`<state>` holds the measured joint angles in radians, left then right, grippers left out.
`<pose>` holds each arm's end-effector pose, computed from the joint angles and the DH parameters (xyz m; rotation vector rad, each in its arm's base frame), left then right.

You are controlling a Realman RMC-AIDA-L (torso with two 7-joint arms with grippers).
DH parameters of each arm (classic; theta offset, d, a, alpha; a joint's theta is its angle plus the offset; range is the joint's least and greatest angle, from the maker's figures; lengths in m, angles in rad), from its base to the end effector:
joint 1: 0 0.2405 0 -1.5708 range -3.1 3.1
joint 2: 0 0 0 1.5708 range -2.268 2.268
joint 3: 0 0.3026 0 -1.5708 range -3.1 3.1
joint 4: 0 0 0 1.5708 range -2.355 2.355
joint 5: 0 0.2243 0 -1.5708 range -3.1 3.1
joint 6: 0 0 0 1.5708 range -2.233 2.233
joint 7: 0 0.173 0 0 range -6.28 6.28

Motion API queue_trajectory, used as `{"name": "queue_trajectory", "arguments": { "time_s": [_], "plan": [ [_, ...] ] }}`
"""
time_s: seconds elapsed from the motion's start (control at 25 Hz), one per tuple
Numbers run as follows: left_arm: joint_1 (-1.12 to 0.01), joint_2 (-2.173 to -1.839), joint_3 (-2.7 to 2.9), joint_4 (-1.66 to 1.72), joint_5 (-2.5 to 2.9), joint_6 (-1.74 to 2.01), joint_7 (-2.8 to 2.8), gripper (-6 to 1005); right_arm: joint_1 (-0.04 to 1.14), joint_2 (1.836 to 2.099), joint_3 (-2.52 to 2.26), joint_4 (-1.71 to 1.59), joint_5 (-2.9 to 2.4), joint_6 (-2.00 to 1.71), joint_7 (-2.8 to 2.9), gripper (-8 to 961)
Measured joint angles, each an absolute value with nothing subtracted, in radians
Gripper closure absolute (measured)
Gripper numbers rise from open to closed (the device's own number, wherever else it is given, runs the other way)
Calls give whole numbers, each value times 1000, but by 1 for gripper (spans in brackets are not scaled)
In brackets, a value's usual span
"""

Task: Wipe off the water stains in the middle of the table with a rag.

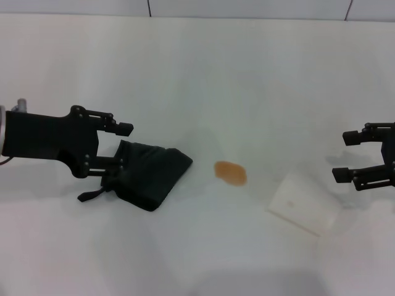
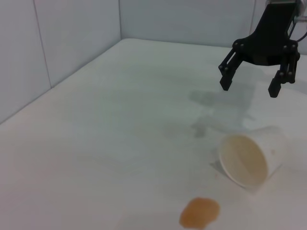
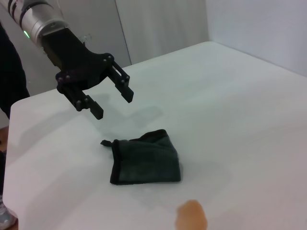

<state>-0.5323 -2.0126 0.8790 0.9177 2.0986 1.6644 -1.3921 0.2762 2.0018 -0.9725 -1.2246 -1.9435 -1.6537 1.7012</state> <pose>-0.2799 0.3757 -0.0111 -2.9481 -0.2197 -0.3169 0.3006 0.3305 0.0293 -2.7802 0.5537 0.3471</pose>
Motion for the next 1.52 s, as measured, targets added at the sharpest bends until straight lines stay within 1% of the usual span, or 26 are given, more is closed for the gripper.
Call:
{"name": "queue_trajectory", "arguments": {
  "time_s": [0.36,0.88,1.28,1.52],
  "plan": [
    [-523,-2025,879,974,2106,1678,-1396,375,281,2002,-980,-1229,-1942,-1662,1735,115],
    [-524,-2026,881,976,2108,1678,-1390,374,285,2002,-998,-1323,-1943,-1738,1938,118],
    [-521,-2026,881,973,2108,1676,-1388,374,300,2005,-1173,-1433,-2032,-1689,2057,128],
    [-512,-2026,880,971,2108,1677,-1384,374,329,2006,-1248,-1519,-2159,-1668,2157,132]
  ]
}}
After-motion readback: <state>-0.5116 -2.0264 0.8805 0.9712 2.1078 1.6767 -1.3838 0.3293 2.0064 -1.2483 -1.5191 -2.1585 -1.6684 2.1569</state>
